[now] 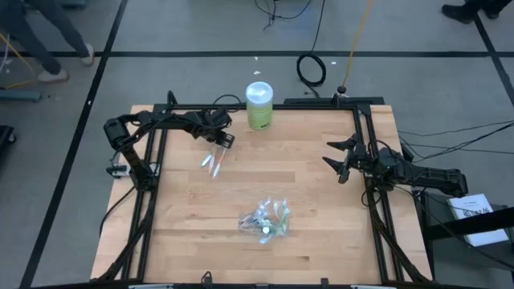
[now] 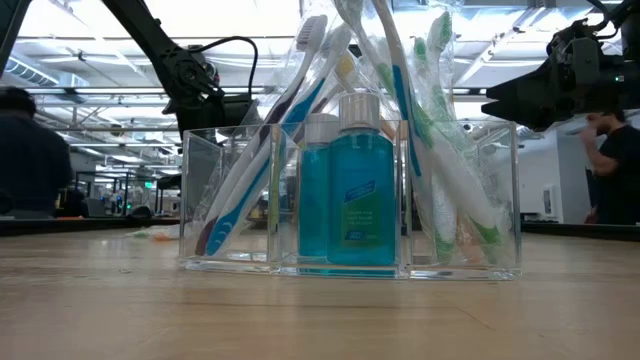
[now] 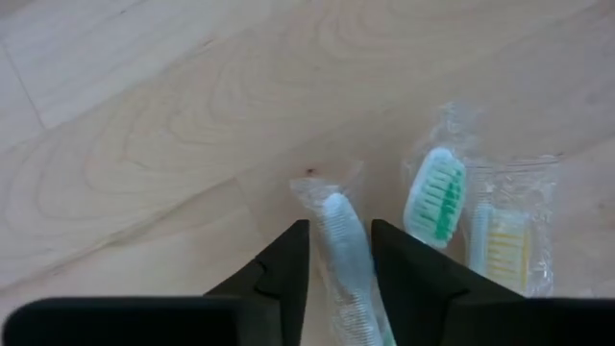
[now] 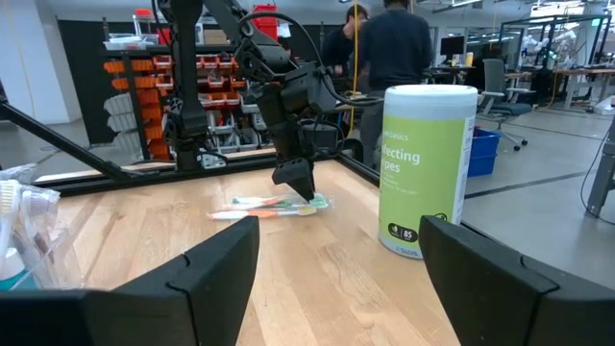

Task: Pick & Place toothbrushing station
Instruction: Put the orange toothbrush into the transparent organizer

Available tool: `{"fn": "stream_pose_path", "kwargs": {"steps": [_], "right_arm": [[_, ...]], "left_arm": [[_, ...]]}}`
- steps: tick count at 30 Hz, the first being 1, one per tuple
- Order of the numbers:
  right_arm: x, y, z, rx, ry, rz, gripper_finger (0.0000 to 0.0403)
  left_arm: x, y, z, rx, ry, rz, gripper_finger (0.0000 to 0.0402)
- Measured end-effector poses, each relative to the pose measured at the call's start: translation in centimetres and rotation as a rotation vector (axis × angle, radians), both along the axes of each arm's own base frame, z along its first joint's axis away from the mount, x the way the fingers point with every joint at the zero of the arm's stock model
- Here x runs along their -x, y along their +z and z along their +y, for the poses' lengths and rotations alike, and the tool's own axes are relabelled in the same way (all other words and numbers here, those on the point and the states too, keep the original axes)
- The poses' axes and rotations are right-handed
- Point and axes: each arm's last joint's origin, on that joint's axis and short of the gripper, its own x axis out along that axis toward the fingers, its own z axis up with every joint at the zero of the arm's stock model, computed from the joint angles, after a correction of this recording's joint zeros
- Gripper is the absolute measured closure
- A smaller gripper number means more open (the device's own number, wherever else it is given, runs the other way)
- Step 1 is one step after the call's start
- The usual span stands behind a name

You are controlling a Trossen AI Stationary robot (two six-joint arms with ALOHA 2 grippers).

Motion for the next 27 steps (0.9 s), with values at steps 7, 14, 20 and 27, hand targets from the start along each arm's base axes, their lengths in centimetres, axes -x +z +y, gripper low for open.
{"fn": "stream_pose_path", "kwargs": {"steps": [7,14,20,27], "right_arm": [[0.0,0.0,0.0,0.0,0.0,0.0,0.0124],[0.0,0.0,0.0,0.0,0.0,0.0,0.0124],[0.0,0.0,0.0,0.0,0.0,0.0,0.0124],[0.0,0.0,0.0,0.0,0.0,0.0,0.0124]], "left_arm": [[0.0,0.0,0.0,-0.003,-0.013,0.004,0.0335],[-0.1,0.5,-0.2,-0.021,-0.062,0.004,0.0379],[-0.1,2.7,-1.0,-0.104,-0.084,-0.033,0.0382],[0.3,6.8,-2.8,-0.2,-0.138,-0.146,0.0383]]}}
